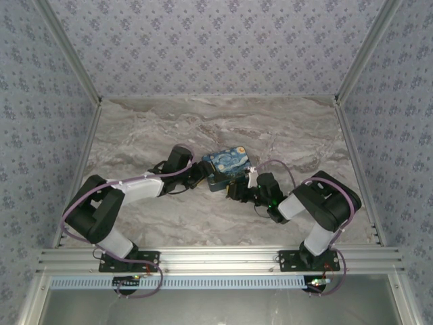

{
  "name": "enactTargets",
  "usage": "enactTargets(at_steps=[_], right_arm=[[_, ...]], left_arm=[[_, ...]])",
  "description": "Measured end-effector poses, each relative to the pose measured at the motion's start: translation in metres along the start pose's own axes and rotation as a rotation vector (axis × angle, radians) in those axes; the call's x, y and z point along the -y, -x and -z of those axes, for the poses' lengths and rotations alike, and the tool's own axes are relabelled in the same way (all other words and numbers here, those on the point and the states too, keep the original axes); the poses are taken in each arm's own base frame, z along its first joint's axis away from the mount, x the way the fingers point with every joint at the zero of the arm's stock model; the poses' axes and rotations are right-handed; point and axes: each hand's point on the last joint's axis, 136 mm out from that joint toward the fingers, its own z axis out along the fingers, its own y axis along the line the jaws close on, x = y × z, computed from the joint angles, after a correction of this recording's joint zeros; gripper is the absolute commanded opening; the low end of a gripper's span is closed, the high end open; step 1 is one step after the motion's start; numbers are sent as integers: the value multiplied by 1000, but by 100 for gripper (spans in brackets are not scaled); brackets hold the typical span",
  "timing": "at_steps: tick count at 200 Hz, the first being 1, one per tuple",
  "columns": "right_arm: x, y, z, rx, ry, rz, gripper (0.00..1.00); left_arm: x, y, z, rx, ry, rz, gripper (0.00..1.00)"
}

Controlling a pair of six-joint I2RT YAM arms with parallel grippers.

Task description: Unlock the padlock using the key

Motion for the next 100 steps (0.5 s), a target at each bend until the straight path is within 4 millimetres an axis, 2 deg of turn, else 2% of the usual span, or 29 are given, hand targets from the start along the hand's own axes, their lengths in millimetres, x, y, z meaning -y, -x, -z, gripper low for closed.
enactTargets(at_steps=[50, 100], right_arm=[[-8, 1, 4, 8, 40, 10, 43], [-12, 4, 6, 14, 63, 15, 39]], left_arm=[[0, 0, 0, 0, 0, 0, 59], [0, 0, 0, 0, 0, 0, 59]])
